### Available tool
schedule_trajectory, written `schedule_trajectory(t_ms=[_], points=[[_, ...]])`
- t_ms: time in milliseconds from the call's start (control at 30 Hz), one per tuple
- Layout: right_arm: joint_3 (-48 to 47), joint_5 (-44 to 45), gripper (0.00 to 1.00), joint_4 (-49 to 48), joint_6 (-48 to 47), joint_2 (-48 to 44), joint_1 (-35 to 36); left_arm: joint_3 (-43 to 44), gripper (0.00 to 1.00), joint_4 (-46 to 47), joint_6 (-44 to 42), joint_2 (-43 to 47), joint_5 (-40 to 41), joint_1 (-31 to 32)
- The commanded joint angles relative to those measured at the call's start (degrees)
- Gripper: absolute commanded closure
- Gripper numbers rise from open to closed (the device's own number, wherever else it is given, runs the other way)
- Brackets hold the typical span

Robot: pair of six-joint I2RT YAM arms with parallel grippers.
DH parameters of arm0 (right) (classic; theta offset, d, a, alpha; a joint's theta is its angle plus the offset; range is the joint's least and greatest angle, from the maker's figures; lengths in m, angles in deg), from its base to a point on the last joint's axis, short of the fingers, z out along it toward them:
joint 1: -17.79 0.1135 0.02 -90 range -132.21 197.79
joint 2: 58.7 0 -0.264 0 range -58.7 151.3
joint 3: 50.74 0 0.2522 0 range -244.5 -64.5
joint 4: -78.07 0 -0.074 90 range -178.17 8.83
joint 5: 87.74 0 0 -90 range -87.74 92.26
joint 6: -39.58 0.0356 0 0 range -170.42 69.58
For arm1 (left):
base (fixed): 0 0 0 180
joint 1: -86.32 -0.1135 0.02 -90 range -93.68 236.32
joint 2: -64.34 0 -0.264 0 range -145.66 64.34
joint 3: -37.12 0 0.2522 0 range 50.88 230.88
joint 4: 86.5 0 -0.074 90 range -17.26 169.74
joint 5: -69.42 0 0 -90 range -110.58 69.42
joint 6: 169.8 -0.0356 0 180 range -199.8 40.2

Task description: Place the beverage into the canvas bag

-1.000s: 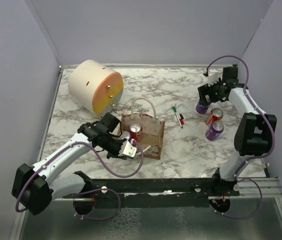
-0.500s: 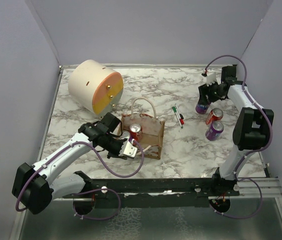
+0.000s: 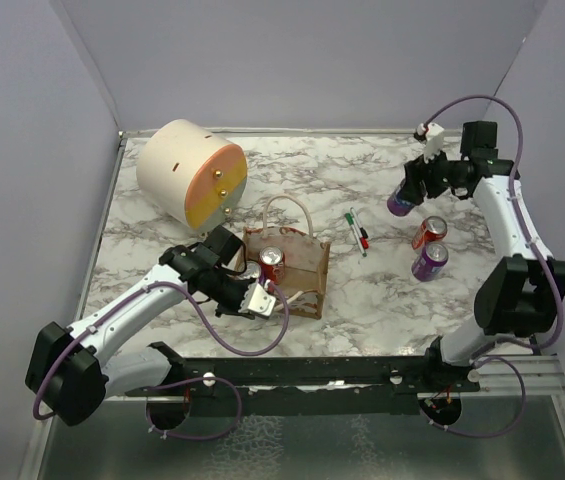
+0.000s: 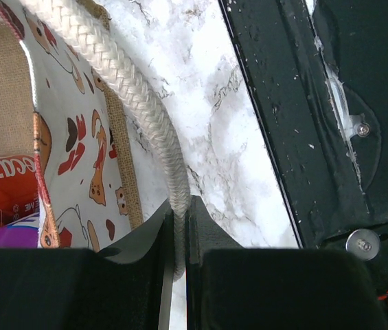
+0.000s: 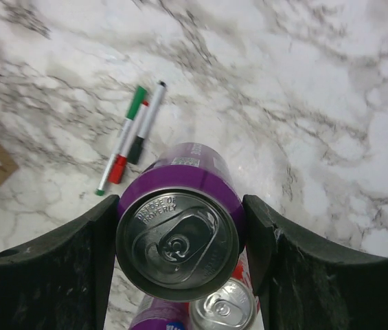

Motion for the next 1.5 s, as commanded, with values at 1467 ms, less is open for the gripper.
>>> schedule_trajectory(t_ms=[1467], points=[[0.1,-10.9,0.83,2.8,-9.9,-2.0,51.0,-1.8,0.91,-3.3,-4.7,1.0,0.2,2.9]])
